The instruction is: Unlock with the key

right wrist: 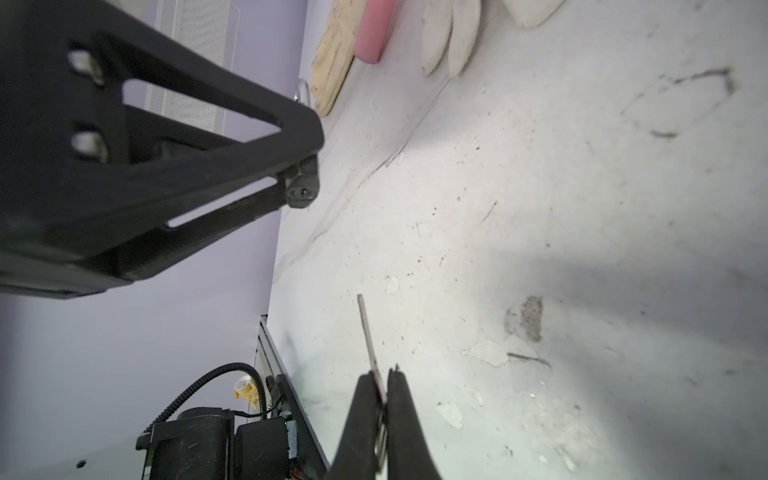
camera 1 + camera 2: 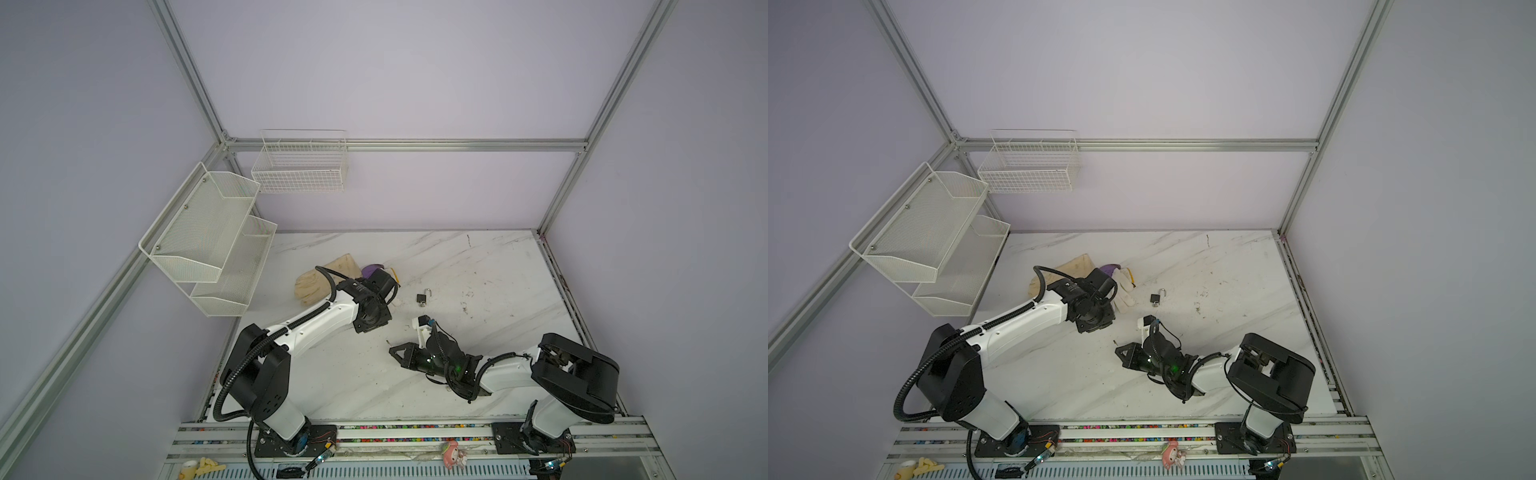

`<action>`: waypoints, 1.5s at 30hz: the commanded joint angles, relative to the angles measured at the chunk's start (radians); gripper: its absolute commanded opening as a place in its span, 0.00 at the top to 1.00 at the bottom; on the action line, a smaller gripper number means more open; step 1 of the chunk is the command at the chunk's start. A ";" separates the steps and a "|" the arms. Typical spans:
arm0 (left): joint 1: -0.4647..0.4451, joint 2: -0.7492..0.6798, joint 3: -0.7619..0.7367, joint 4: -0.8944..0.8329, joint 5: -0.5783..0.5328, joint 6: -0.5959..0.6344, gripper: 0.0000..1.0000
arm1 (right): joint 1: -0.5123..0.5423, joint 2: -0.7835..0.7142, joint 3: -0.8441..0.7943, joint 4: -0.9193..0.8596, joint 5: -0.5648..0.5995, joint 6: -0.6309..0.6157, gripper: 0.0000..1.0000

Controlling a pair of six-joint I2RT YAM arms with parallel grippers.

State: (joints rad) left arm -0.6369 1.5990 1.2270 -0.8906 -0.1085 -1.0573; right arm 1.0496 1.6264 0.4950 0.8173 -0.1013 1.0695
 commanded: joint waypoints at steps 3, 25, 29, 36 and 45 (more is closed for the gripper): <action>0.007 -0.037 0.064 -0.011 -0.026 -0.031 0.97 | 0.013 0.063 0.046 0.181 0.065 0.083 1.00; 0.012 -0.090 0.020 0.020 -0.056 -0.126 0.97 | 0.066 0.155 0.140 0.184 0.209 0.171 1.00; 0.012 -0.101 0.013 0.022 -0.060 -0.131 0.97 | 0.066 0.152 0.137 0.209 0.236 0.174 1.00; 0.011 -0.102 0.010 0.027 -0.062 -0.136 0.97 | 0.065 0.158 0.155 0.212 0.257 0.169 1.00; 0.012 -0.103 0.002 0.027 -0.059 -0.145 0.97 | 0.067 0.159 0.174 0.194 0.265 0.156 1.00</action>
State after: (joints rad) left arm -0.6304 1.5352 1.2270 -0.8787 -0.1532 -1.1774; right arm 1.1118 1.7756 0.6468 0.9886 0.1410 1.2076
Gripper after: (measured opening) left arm 0.304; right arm 0.071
